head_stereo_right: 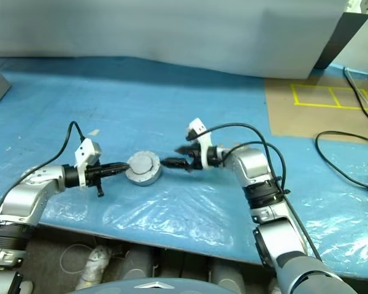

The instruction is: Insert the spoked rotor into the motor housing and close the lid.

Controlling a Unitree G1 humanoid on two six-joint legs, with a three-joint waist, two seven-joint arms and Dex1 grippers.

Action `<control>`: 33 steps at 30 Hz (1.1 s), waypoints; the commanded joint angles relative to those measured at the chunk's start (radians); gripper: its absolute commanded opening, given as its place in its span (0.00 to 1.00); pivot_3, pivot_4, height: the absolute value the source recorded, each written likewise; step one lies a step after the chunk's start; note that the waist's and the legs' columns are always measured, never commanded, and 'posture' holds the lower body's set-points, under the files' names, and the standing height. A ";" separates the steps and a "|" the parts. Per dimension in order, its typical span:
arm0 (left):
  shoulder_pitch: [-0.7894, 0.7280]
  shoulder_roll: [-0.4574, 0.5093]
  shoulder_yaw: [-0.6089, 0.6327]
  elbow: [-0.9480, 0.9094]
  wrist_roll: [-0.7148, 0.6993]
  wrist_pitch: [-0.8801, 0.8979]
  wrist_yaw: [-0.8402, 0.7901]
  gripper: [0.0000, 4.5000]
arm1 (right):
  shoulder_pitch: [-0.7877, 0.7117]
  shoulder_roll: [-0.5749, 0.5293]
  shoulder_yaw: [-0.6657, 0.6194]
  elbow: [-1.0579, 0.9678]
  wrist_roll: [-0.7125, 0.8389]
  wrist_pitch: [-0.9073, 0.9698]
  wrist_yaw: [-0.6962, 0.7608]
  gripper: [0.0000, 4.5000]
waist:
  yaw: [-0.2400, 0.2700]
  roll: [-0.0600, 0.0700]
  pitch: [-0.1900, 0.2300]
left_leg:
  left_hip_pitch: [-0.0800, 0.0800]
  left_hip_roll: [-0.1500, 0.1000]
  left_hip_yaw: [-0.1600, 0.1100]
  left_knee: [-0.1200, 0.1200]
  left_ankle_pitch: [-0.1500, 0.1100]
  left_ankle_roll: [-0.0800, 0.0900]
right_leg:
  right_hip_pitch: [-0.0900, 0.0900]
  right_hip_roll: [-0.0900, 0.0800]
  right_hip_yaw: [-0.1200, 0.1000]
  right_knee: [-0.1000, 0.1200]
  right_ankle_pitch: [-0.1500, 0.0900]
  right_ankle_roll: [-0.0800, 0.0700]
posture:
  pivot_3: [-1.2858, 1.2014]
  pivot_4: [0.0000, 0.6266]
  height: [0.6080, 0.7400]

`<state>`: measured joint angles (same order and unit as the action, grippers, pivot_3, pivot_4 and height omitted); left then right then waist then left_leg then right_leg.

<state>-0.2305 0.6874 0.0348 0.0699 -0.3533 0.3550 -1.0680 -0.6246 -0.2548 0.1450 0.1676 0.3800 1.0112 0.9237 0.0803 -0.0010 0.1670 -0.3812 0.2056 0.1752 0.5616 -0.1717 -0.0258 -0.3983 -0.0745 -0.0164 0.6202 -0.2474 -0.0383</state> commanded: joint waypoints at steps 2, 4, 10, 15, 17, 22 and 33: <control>-0.002 -0.005 -0.014 0.006 0.013 -0.003 0.005 0.00 | -0.006 0.051 -0.100 0.003 0.143 0.188 -0.024 0.99 | 0.000 0.001 0.000 | -0.001 0.000 0.000 0.000 0.000 0.000 | -0.002 0.000 0.000 0.001 0.000 0.000 | 0.52 0.24 1.00; -0.002 -0.006 -0.016 0.004 0.014 -0.005 0.005 0.00 | -0.005 0.080 -0.119 0.029 0.157 0.212 -0.052 0.99 | 0.000 0.001 0.000 | -0.001 0.000 0.000 0.000 0.000 0.000 | -0.002 0.000 0.000 0.002 0.000 0.000 | 0.52 0.24 1.00; -0.021 -0.008 -0.012 0.026 0.020 -0.013 0.009 0.00 | -0.009 0.162 -0.111 0.087 0.168 0.232 -0.107 0.99 | 0.003 0.001 0.000 | -0.001 0.000 0.000 0.000 0.000 0.000 | -0.003 0.000 0.000 0.001 0.000 0.000 | 0.52 0.24 1.00; -0.033 -0.001 -0.001 0.042 0.015 -0.016 0.003 0.00 | -0.030 0.209 -0.149 0.198 0.149 0.167 -0.172 0.99 | -0.001 0.001 0.000 | -0.002 0.000 0.000 -0.001 0.000 0.000 | -0.004 0.000 0.000 0.001 0.000 0.000 | 0.52 0.24 1.00; -0.033 0.003 -0.002 0.045 0.017 -0.019 -0.001 0.00 | -0.035 0.229 -0.171 0.207 0.160 0.157 -0.196 0.99 | -0.002 0.001 0.000 | -0.002 0.000 0.000 -0.001 0.000 0.000 | -0.004 0.000 0.000 0.001 0.000 0.000 | 0.52 0.24 1.00; -0.045 -0.001 -0.008 0.073 0.028 -0.034 -0.001 0.00 | -0.035 0.259 -0.191 0.213 0.169 0.119 -0.221 0.90 | -0.004 0.001 0.000 | -0.002 0.000 0.000 -0.001 0.000 0.000 | -0.004 0.000 0.000 0.001 0.000 0.000 | 0.52 0.24 1.00; -0.048 -0.010 -0.018 0.073 0.030 -0.040 -0.011 0.00 | -0.001 0.234 -0.170 0.152 0.206 0.129 -0.190 0.25 | 0.000 0.001 0.000 | -0.003 0.000 0.000 -0.003 0.000 -0.001 | -0.004 0.000 -0.001 0.001 0.000 0.001 | 0.52 0.24 1.00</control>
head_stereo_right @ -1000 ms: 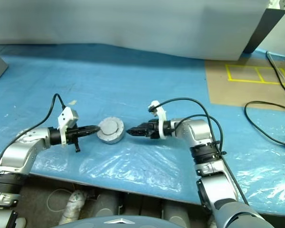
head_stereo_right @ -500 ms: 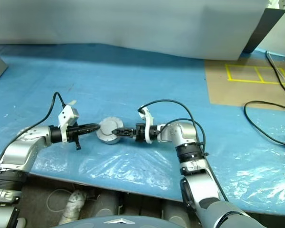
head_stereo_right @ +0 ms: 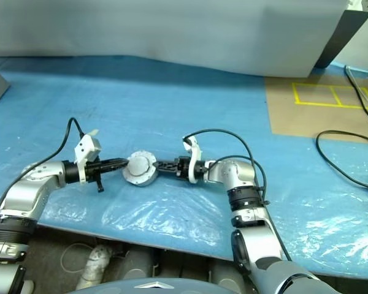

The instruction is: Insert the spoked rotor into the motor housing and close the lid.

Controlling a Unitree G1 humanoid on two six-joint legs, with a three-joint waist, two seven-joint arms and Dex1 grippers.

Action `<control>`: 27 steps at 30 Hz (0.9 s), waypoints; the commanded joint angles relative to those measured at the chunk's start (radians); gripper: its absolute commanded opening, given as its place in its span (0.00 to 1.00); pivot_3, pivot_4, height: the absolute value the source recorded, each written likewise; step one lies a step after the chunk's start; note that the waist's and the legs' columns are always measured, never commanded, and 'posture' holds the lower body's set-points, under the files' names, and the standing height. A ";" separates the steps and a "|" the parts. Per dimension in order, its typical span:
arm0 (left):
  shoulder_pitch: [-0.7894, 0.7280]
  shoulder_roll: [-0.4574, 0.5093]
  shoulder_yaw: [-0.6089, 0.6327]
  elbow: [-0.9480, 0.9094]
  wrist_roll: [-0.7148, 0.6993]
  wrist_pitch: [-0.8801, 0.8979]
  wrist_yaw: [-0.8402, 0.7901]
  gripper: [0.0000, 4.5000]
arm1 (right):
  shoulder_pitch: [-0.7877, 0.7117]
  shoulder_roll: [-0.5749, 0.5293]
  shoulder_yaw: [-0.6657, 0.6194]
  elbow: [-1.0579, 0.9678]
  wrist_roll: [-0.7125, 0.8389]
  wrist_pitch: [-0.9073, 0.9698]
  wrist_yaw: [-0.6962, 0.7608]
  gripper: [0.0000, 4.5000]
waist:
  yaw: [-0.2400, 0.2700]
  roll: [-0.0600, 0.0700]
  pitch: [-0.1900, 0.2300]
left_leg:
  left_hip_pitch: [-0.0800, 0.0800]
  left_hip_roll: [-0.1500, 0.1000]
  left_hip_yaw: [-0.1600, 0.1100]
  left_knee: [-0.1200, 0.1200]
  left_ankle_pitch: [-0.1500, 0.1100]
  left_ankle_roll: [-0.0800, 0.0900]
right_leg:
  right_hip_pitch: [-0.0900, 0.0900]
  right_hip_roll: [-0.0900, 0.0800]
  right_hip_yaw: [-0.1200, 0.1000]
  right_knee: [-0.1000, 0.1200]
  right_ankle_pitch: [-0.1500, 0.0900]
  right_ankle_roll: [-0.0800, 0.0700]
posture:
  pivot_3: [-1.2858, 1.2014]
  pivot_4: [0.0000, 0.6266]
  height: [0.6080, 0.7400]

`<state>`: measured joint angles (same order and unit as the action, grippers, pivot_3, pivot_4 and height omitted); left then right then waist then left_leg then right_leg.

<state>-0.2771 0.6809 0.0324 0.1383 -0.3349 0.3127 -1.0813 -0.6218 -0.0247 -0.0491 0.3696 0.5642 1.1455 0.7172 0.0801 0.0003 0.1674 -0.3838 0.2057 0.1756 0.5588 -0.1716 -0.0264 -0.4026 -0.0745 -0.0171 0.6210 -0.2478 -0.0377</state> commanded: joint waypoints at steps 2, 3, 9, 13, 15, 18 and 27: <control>-0.008 -0.003 -0.010 -0.001 0.002 0.014 0.001 0.00 | -0.007 0.005 0.034 -0.050 0.021 -0.008 0.020 0.25 | 0.000 0.000 0.000 | 0.000 0.000 0.000 0.000 0.000 0.000 | 0.000 0.000 0.000 0.000 0.000 0.000 | 0.52 0.24 1.00; -0.011 -0.003 -0.006 -0.004 -0.003 0.020 0.000 0.00 | -0.009 0.005 0.038 -0.049 0.021 -0.007 0.021 0.25 | 0.000 0.000 0.000 | 0.000 0.000 0.000 0.000 0.000 0.000 | 0.000 0.000 0.000 0.000 0.000 0.000 | 0.52 0.24 1.00; -0.078 0.000 0.087 -0.051 -0.117 0.108 0.010 0.00 | -0.015 0.001 0.043 -0.025 0.002 -0.013 -0.004 0.25 | -0.001 0.000 0.000 | 0.000 0.000 0.000 0.000 0.000 0.000 | -0.001 0.000 0.000 0.001 0.000 0.000 | 0.52 0.24 1.00; -0.154 0.019 0.169 -0.050 -0.210 0.193 0.021 0.00 | -0.019 -0.003 0.034 0.012 -0.009 -0.022 -0.028 0.25 | -0.006 0.000 0.000 | -0.001 0.000 0.000 0.000 0.000 0.000 | -0.002 0.000 0.000 0.001 0.000 0.000 | 0.52 0.24 1.00; -0.168 0.026 0.177 -0.034 -0.210 0.200 0.025 0.00 | -0.017 -0.004 0.033 0.021 -0.010 -0.022 -0.033 0.25 | -0.009 0.000 0.000 | -0.001 0.000 0.000 0.000 0.000 0.000 | -0.002 0.000 0.000 0.001 0.000 0.000 | 0.52 0.24 1.00; -0.150 0.031 0.153 -0.015 -0.170 0.167 0.021 0.00 | -0.006 -0.004 0.044 0.020 -0.013 -0.024 -0.030 0.25 | -0.010 0.000 0.000 | -0.001 0.000 0.000 -0.002 0.000 0.000 | -0.002 0.000 0.000 -0.001 0.000 0.000 | 0.52 0.24 1.00; -0.024 0.079 0.071 -0.099 -0.151 0.164 -0.081 0.00 | -0.017 -0.007 0.028 0.052 -0.015 -0.035 -0.048 0.25 | -0.010 0.000 0.000 | -0.001 0.000 0.000 -0.003 0.000 0.000 | -0.002 0.000 -0.001 0.000 0.000 0.000 | 0.52 0.24 1.00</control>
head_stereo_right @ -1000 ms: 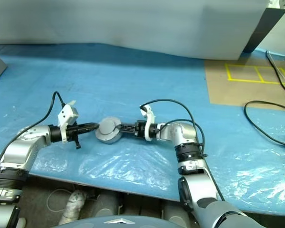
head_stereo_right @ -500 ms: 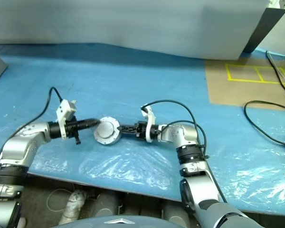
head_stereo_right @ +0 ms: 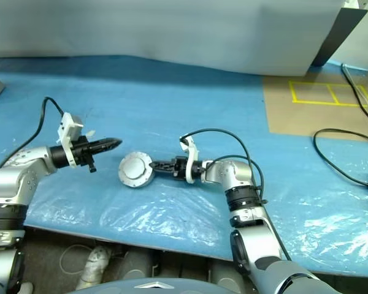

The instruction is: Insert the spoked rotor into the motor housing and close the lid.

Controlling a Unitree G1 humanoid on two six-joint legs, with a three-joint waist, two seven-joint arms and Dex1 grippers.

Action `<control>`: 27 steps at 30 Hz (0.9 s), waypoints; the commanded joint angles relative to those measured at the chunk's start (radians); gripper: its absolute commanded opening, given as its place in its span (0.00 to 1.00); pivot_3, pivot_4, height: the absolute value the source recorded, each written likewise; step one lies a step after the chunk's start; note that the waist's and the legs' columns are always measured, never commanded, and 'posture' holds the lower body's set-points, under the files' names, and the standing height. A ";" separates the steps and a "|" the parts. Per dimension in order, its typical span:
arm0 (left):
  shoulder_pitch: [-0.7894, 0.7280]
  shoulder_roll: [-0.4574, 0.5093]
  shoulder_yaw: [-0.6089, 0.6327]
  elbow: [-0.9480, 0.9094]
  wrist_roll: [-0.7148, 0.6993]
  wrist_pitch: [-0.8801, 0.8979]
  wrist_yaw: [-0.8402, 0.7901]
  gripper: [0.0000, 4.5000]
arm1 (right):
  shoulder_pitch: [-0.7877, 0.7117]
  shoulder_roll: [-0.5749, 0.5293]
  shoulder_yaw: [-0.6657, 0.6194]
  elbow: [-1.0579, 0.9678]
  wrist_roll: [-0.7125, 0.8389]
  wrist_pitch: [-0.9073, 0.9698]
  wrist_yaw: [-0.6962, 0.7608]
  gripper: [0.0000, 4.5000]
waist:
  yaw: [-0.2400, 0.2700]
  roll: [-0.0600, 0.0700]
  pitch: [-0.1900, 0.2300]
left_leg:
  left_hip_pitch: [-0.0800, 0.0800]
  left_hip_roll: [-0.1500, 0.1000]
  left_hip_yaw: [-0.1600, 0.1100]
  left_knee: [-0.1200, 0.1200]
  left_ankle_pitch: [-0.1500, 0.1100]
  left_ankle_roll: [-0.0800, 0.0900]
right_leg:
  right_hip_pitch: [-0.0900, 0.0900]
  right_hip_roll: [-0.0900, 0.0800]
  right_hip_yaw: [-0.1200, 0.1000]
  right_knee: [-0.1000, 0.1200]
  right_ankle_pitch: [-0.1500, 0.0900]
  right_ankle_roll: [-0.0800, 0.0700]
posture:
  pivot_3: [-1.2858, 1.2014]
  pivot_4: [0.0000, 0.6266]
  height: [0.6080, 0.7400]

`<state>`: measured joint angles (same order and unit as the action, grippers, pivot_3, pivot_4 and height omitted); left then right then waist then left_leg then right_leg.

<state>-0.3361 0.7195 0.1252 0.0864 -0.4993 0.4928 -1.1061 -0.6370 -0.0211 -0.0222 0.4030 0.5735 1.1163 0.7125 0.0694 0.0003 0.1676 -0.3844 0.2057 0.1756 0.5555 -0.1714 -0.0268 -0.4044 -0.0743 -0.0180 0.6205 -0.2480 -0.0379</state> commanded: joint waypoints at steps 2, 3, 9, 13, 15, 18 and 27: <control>0.056 0.061 -0.039 -0.045 0.031 -0.032 -0.079 0.00 | -0.004 -0.015 -0.003 0.019 -0.023 -0.003 -0.043 0.25 | 0.002 0.000 0.000 | 0.000 0.000 0.000 -0.001 0.000 0.000 | 0.000 0.000 0.000 0.000 0.000 0.000 | 0.52 0.24 1.00; 0.061 0.068 -0.044 -0.040 0.037 -0.034 -0.085 0.00 | -0.005 -0.018 -0.004 0.020 -0.023 -0.003 -0.044 0.25 | 0.002 0.000 0.000 | 0.000 0.000 0.000 -0.001 0.000 0.000 | 0.000 0.000 0.000 0.000 0.000 0.000 | 0.52 0.24 1.00; 0.079 0.081 -0.070 0.059 0.126 -0.119 -0.083 0.00 | -0.005 -0.024 -0.006 0.015 -0.021 0.002 -0.048 0.25 | 0.003 0.000 0.000 | 0.001 0.000 0.000 -0.001 0.000 0.000 | 0.000 0.000 0.000 0.000 0.000 0.000 | 0.52 0.24 1.00; 0.074 0.062 -0.089 0.074 0.149 -0.146 -0.082 0.00 | -0.001 -0.022 -0.003 0.007 -0.017 0.006 -0.051 0.25 | 0.003 0.000 0.000 | 0.000 0.000 0.000 -0.001 0.000 0.000 | 0.000 0.000 0.000 0.000 0.000 0.000 | 0.52 0.24 1.00; 0.069 0.049 -0.098 0.072 0.152 -0.149 -0.080 0.00 | 0.000 -0.021 -0.001 0.005 -0.015 0.005 -0.054 0.25 | 0.003 0.000 0.000 | 0.000 0.000 0.000 -0.001 0.000 0.000 | 0.000 0.000 0.000 0.000 0.000 0.000 | 0.52 0.24 1.00; 0.061 0.029 -0.112 0.067 0.162 -0.156 -0.075 0.00 | 0.006 -0.024 0.010 -0.014 -0.014 0.003 -0.048 0.25 | 0.004 0.000 0.000 | 0.000 0.000 0.000 -0.001 0.000 0.000 | 0.000 0.000 0.000 0.000 0.000 0.000 | 0.52 0.24 1.00; 0.044 0.030 -0.088 0.097 0.156 -0.148 -0.085 0.00 | 0.028 -0.024 0.017 -0.026 -0.030 -0.023 -0.072 0.41 | 0.015 0.000 0.000 | 0.001 0.000 0.000 -0.001 0.000 0.000 | 0.001 0.000 0.000 0.000 0.000 0.000 | 0.52 0.24 1.00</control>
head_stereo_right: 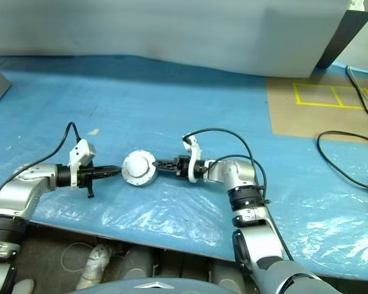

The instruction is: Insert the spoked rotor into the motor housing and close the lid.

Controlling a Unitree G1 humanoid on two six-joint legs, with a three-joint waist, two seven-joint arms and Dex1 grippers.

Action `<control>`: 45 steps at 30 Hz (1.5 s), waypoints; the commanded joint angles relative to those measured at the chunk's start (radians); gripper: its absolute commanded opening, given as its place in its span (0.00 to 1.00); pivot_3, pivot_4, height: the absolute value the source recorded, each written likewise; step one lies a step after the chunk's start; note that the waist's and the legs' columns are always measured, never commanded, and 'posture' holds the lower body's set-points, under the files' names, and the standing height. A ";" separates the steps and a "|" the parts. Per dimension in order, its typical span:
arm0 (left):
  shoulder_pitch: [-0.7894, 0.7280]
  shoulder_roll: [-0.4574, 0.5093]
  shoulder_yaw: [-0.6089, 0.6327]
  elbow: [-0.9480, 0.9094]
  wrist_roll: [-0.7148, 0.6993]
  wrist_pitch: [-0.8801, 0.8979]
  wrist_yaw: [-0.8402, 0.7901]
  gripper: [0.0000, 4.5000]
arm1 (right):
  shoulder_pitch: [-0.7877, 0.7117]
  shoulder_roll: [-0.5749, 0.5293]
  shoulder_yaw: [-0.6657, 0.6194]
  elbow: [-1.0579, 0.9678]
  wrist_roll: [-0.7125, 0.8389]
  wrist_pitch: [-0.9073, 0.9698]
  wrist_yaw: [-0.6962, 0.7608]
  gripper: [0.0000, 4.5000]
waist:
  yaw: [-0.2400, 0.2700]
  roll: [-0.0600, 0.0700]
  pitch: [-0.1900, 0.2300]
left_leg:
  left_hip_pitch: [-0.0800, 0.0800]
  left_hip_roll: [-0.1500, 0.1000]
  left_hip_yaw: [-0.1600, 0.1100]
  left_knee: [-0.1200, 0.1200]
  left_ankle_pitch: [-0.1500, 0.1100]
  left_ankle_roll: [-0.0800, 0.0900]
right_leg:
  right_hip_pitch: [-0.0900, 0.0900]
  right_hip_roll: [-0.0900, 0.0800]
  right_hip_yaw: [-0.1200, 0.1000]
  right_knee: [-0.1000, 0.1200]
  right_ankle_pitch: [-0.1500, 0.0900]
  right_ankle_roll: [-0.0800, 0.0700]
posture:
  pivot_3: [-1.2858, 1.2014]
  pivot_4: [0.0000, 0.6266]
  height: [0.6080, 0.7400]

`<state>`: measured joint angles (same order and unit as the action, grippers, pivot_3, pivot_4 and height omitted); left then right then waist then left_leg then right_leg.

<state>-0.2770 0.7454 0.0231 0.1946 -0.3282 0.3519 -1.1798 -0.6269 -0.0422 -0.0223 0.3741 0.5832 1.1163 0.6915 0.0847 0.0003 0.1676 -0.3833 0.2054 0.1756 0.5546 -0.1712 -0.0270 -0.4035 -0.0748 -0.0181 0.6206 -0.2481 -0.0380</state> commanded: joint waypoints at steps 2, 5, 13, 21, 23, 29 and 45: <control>-0.015 0.005 0.018 -0.011 -0.017 -0.003 -0.010 0.00 | 0.018 -0.002 0.020 0.010 -0.042 -0.029 -0.050 0.54 | -0.001 0.000 0.000 | 0.000 0.000 0.000 0.000 0.000 0.000 | 0.000 0.000 0.000 0.000 0.000 0.000 | 0.52 0.24 1.00; -0.016 0.004 0.019 -0.008 -0.014 -0.006 -0.006 0.00 | 0.009 -0.002 0.020 0.032 -0.045 -0.011 -0.058 0.76 | -0.004 -0.001 0.000 | 0.000 0.000 0.000 0.000 0.000 0.000 | 0.000 0.000 0.000 0.000 0.000 0.000 | 0.52 0.24 1.00; -0.026 -0.007 0.014 -0.013 -0.011 0.001 0.013 0.00 | -0.001 0.006 0.023 0.059 -0.050 -0.021 -0.076 0.76 | -0.008 -0.001 0.000 | 0.001 0.000 0.000 0.000 0.000 0.000 | 0.001 0.000 0.000 0.000 0.000 0.000 | 0.52 0.24 1.00; -0.030 0.011 0.050 -0.024 -0.065 0.041 -0.013 0.00 | 0.003 0.021 0.028 0.055 -0.048 -0.024 -0.087 0.76 | -0.011 -0.001 0.000 | 0.002 0.000 0.000 0.000 0.000 0.000 | 0.002 0.000 0.000 0.000 0.000 0.000 | 0.52 0.24 1.00; -0.028 0.025 0.065 -0.016 -0.076 0.046 -0.030 0.00 | 0.000 0.017 0.024 0.063 -0.050 -0.030 -0.087 0.76 | -0.011 -0.001 0.000 | 0.002 0.000 0.000 0.000 0.000 0.000 | 0.001 0.000 0.001 0.000 0.000 0.000 | 0.52 0.24 1.00; -0.060 0.049 0.057 0.057 -0.047 0.007 -0.061 0.00 | -0.005 0.007 0.024 0.073 -0.056 -0.042 -0.088 0.76 | -0.012 -0.001 0.000 | 0.002 0.000 0.000 0.000 0.000 0.000 | 0.002 0.000 0.001 0.000 0.000 0.000 | 0.52 0.24 1.00; -0.087 -0.028 -0.002 0.077 0.004 -0.052 -0.045 0.00 | 0.005 0.001 0.034 0.060 -0.059 -0.055 -0.099 0.76 | -0.013 -0.001 0.000 | 0.003 0.000 0.000 0.000 0.000 0.000 | 0.002 0.000 0.002 0.000 0.000 -0.001 | 0.52 0.24 1.00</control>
<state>-0.3703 0.6981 0.0285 0.2804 -0.3416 0.3278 -1.2157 -0.6480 -0.0239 0.0061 0.4140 0.5653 1.0638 0.6363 0.0714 -0.0004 0.1671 -0.3799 0.2055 0.1760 0.5543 -0.1710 -0.0274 -0.4012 -0.0745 -0.0166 0.6203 -0.2485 -0.0385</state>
